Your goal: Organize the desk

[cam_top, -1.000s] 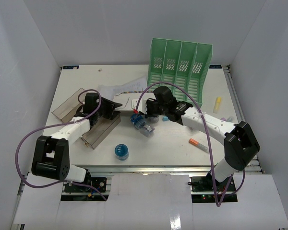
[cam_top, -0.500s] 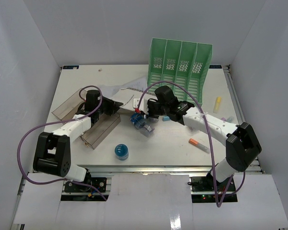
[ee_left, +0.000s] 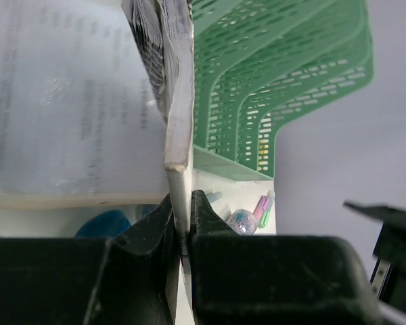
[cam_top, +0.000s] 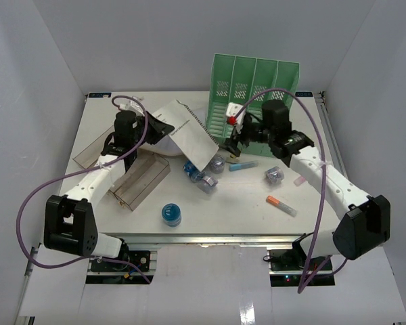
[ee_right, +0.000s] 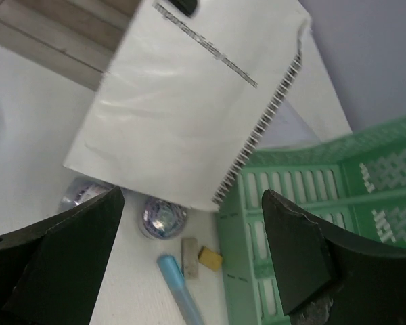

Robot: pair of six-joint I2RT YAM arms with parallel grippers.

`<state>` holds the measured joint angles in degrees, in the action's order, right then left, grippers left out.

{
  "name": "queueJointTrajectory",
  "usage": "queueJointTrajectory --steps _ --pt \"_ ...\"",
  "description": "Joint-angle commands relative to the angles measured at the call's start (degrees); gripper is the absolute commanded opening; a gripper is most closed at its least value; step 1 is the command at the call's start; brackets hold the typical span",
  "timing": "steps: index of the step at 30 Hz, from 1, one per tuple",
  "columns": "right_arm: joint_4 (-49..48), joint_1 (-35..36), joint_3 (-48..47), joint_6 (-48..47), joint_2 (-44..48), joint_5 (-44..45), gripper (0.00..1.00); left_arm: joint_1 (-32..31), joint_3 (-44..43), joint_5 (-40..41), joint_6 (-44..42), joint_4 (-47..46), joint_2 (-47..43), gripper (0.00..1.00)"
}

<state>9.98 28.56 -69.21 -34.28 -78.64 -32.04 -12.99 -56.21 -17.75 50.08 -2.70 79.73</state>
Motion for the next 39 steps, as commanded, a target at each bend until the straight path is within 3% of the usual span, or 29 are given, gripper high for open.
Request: queueJointTrajectory --steps 1,11,18,25,33,39 --pt "-1.4 -8.9 2.5 6.8 6.7 -7.1 0.91 -0.2 -7.4 -7.3 -10.7 -6.1 -2.9 0.00" --pt "-4.2 -24.1 20.5 12.1 23.0 -16.2 0.91 -1.6 -20.8 -13.6 -16.1 -8.0 2.8 0.00" --pt "-8.1 -31.2 29.2 15.3 27.4 -22.2 0.92 -6.7 -30.2 -10.1 -21.6 -6.9 8.3 0.00" --pt "-9.5 -34.3 32.8 15.3 29.9 -24.6 0.92 -9.0 -38.5 -6.2 -25.1 -5.9 15.0 0.00" --pt "-12.4 -35.2 34.9 15.6 31.2 -25.8 0.92 -9.6 -40.9 1.4 -30.1 -5.7 16.9 0.00" --pt "-12.7 -35.2 35.2 15.9 31.3 -26.0 0.92 -9.5 -41.7 2.5 -32.2 -5.1 18.5 0.00"
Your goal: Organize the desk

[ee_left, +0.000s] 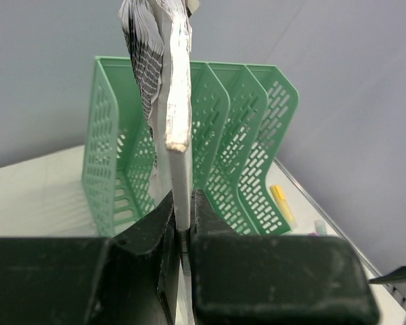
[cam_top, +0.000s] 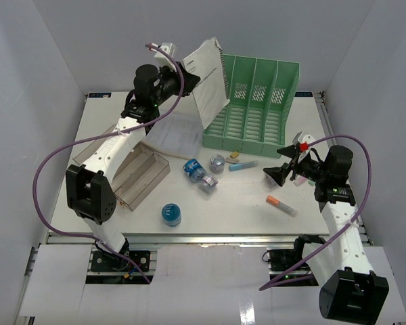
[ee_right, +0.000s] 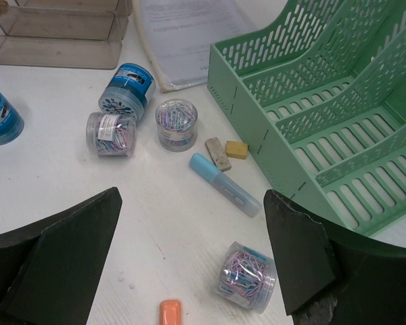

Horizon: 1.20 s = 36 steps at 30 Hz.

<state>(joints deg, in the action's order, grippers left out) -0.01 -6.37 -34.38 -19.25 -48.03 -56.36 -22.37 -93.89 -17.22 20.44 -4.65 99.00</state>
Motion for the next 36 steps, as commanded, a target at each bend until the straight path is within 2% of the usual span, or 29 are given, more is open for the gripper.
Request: queueJointTrajectory --steps 1,10,25,30,36 --pt "-2.7 -0.3 0.3 0.9 0.6 -1.7 0.92 -0.2 -4.1 2.0 -2.6 -3.2 -0.2 0.00" --pt "-2.7 -0.7 0.4 1.0 0.8 -1.6 0.92 -0.8 -7.0 1.8 -2.9 -3.8 4.9 0.00" --pt "-2.7 -1.3 0.7 0.9 0.9 -1.9 0.93 -6.1 -12.4 8.7 -9.6 -5.9 12.5 0.00" --pt "-2.7 -1.3 0.8 0.8 0.8 -2.0 0.93 -7.1 -11.0 11.5 -11.7 -9.6 13.9 0.00" --pt "-3.0 -1.3 0.9 0.8 0.7 -2.2 0.93 -7.2 -3.7 13.5 -13.7 -15.3 12.0 0.00"
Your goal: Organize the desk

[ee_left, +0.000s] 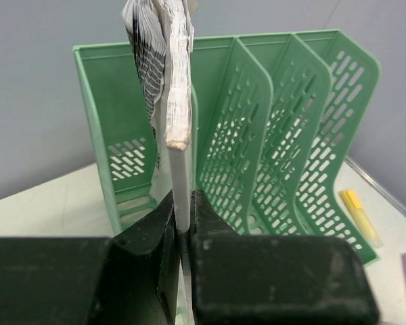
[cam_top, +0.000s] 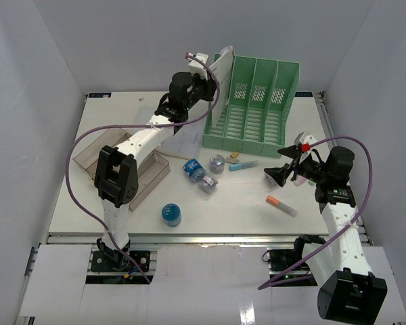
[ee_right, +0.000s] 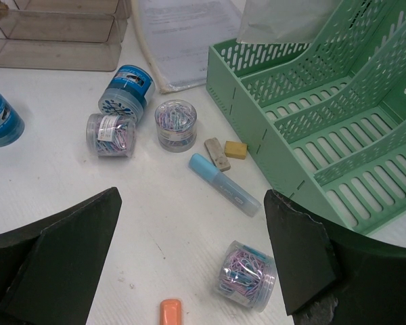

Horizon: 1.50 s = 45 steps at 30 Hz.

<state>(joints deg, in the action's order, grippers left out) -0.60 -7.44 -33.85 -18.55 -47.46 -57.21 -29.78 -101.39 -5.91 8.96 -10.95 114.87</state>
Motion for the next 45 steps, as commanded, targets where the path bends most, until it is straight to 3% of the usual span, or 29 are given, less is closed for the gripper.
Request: queueJointTrajectory --steps 1,5,10,14,19,25,28,32,35,39,45 --pt "-2.5 -0.2 0.4 0.2 0.1 -1.5 0.93 0.2 5.2 2.1 -2.2 -10.0 -4.4 0.00" --pt "-2.8 -0.2 0.8 0.2 0.0 -1.8 0.93 0.2 11.8 1.1 -1.9 -14.5 -5.6 0.00" --pt "-3.0 -0.3 1.1 -0.1 0.0 -1.6 0.93 0.2 14.0 0.0 -0.1 -15.1 -5.6 0.04" --pt "-3.1 -0.4 1.3 -0.2 -0.2 -1.5 0.93 0.0 15.3 0.4 2.2 -14.0 -6.9 0.37" --pt "-2.8 -0.4 1.4 -0.9 -0.4 -2.2 0.94 0.0 15.4 0.9 3.8 -9.4 -9.7 0.67" --pt "-2.0 -0.4 1.6 -2.7 -0.7 -3.6 0.97 -0.1 15.4 0.3 1.5 -2.1 -14.8 0.77" --pt "0.9 -0.3 0.2 -5.2 -2.8 -3.9 0.98 0.2 17.9 -0.9 -2.9 1.9 -21.6 0.98" --pt "9.9 2.0 -5.6 -12.2 -8.4 -4.5 0.91 0.3 22.3 -2.5 -7.3 7.4 -29.9 0.98" --pt "16.3 5.5 -10.5 -13.8 -12.3 1.5 0.90 0.7 28.8 -1.4 -8.4 8.7 -39.0 0.98" --pt "25.6 18.0 -23.6 -20.6 -20.9 13.8 0.90 1.1 43.3 2.6 -9.5 8.7 -50.7 0.98" --pt "31.2 33.9 -38.8 -22.5 -33.4 28.4 0.90 1.6 54.0 11.4 -10.7 11.7 -62.8 0.98"
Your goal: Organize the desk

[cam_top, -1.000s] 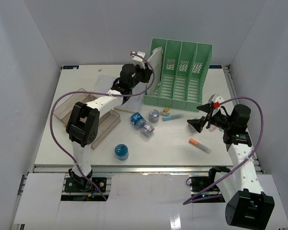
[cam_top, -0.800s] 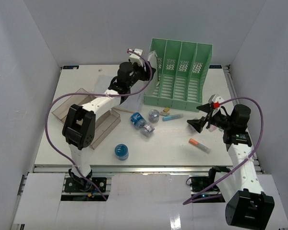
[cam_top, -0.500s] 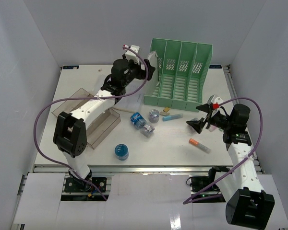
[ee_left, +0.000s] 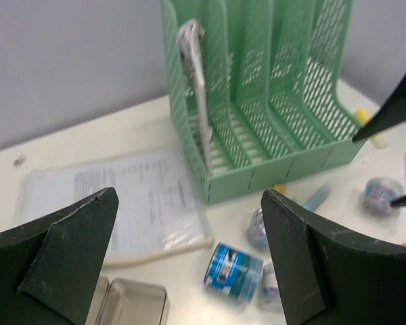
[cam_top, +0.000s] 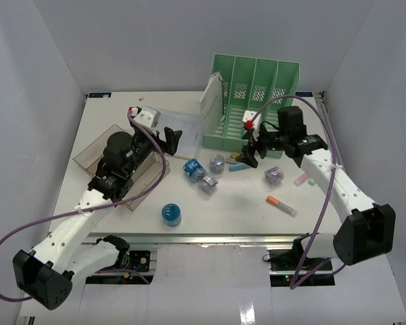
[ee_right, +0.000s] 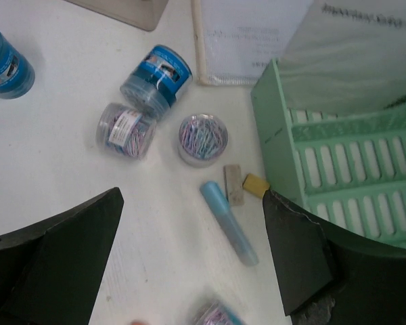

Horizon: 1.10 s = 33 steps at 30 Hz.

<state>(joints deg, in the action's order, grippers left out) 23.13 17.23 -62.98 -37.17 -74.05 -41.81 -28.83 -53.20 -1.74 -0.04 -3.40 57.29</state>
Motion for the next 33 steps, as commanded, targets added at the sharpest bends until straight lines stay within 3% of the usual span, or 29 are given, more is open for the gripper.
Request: queueJointTrajectory --steps 1,10,14,22,33 --pt "8.2 11.2 -12.7 -3.8 -8.7 15.0 0.90 0.6 7.3 8.7 -1.6 5.1 -6.5 0.98" --pt "11.7 22.1 -34.1 -2.6 -29.1 21.3 0.90 1.0 13.9 19.7 1.1 6.7 -13.9 0.98" --pt "12.6 23.1 -45.9 -1.2 -40.5 23.2 0.90 1.0 15.2 22.3 0.3 8.5 -17.4 0.98" --pt "10.1 23.9 -59.0 0.7 -56.0 24.4 0.92 1.0 19.5 26.4 -1.8 8.8 -26.0 0.98" --pt "4.4 25.6 -61.1 1.9 -65.1 26.7 0.94 0.9 20.3 26.4 -1.7 8.5 -26.8 0.98"
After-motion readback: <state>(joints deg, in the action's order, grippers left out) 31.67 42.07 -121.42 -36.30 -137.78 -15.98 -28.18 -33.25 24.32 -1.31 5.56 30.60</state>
